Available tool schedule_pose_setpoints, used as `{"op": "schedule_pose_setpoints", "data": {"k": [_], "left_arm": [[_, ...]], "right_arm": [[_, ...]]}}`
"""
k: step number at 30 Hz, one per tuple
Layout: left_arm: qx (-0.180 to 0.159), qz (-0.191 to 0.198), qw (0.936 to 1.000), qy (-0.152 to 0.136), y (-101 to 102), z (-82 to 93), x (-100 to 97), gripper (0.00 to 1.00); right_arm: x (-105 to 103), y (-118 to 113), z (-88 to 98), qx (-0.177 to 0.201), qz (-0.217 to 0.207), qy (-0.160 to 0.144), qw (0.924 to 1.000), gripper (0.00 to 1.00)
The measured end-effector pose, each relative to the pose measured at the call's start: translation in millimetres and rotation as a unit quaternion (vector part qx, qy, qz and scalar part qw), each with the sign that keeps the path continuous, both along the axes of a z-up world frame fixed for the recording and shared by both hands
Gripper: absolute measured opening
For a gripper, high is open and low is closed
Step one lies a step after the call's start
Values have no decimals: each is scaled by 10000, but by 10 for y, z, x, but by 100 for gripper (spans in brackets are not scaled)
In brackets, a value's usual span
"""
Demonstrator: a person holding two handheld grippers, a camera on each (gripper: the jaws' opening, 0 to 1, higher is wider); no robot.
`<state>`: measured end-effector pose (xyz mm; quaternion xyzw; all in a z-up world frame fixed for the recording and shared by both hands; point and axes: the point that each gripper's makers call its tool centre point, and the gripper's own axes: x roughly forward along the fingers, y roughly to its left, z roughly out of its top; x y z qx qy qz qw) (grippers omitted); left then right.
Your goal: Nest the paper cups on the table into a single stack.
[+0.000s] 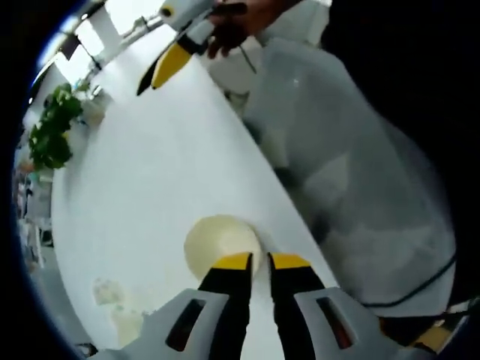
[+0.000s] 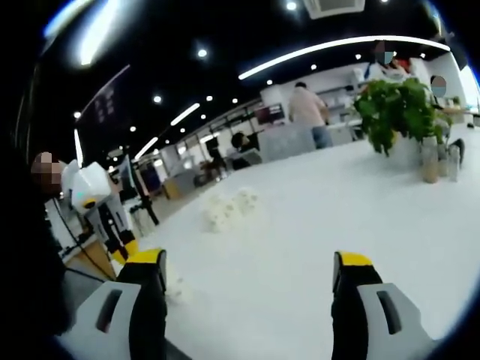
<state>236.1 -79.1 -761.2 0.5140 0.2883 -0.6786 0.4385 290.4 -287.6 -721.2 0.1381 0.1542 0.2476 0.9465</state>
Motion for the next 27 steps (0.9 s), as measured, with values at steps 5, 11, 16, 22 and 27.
{"op": "schedule_pose_setpoints", "data": {"k": [5,11,16,22,27], "left_arm": [[-408,639,9971,98,-5,121,94,7],[-711,1170,9903,233,86,217,172,8],[-978,1706,9799,347,175,277,222,10],[-1595,2309,9585,508,195,427,335,20],[-1897,2792,9400,490,302,523,474,23]], "right_arm": [[36,70,27,-18,100,-34,9999,90],[58,179,89,-21,225,-84,9997,90],[57,231,115,-22,276,-85,9996,90],[66,285,146,-53,356,-109,9993,90],[70,332,133,-77,430,-88,9990,90]]}}
